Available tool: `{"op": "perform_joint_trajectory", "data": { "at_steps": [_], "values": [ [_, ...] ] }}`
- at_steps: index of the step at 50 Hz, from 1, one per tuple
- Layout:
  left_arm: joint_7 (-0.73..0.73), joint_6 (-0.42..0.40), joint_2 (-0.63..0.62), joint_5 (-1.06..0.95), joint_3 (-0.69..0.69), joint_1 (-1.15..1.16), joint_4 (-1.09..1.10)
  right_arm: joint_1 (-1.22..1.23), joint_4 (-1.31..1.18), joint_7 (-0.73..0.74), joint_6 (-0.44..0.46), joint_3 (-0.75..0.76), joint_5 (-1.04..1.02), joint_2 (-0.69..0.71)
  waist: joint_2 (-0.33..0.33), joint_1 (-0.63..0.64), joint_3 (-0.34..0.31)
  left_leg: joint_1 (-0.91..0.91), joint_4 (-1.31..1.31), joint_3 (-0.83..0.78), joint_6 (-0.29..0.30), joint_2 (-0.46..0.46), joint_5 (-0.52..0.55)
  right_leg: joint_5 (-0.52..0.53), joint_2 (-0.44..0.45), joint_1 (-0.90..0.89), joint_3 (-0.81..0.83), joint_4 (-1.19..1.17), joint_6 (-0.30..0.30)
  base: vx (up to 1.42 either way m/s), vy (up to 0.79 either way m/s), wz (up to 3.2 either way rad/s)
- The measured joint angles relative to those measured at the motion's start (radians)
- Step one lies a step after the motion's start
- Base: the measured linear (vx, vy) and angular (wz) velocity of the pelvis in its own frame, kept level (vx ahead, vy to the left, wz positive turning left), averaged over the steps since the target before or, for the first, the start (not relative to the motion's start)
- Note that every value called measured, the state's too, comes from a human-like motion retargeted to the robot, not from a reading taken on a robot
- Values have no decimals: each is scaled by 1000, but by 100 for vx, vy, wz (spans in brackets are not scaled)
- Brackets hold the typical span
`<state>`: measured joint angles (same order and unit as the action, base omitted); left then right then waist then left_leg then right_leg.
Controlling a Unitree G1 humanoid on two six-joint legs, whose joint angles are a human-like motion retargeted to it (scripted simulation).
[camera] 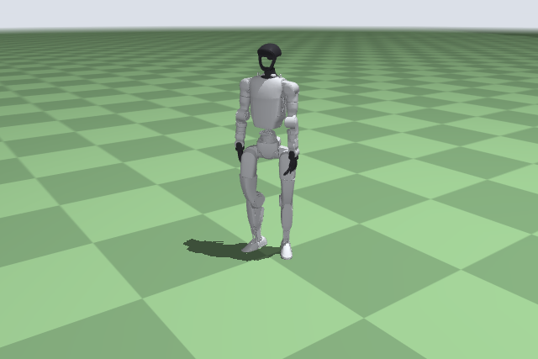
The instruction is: In place motions
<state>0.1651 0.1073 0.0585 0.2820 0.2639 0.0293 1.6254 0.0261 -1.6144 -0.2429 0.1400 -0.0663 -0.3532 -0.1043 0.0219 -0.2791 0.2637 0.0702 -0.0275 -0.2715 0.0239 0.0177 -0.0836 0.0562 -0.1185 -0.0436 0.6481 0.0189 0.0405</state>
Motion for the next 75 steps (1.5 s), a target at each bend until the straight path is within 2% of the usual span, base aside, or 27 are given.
{"op": "perform_joint_trajectory", "data": {
  "at_steps": [75],
  "values": [
    [22, 8, 5, 2, -30, -5, 2, 10, -2, -8, 1, -16, 2, -10, 10, 20, -25, -20, -2, -59, 13, -28, 0, 2, 4, -18, -58, -16, -3, 0, 0, -2]
  ]
}}
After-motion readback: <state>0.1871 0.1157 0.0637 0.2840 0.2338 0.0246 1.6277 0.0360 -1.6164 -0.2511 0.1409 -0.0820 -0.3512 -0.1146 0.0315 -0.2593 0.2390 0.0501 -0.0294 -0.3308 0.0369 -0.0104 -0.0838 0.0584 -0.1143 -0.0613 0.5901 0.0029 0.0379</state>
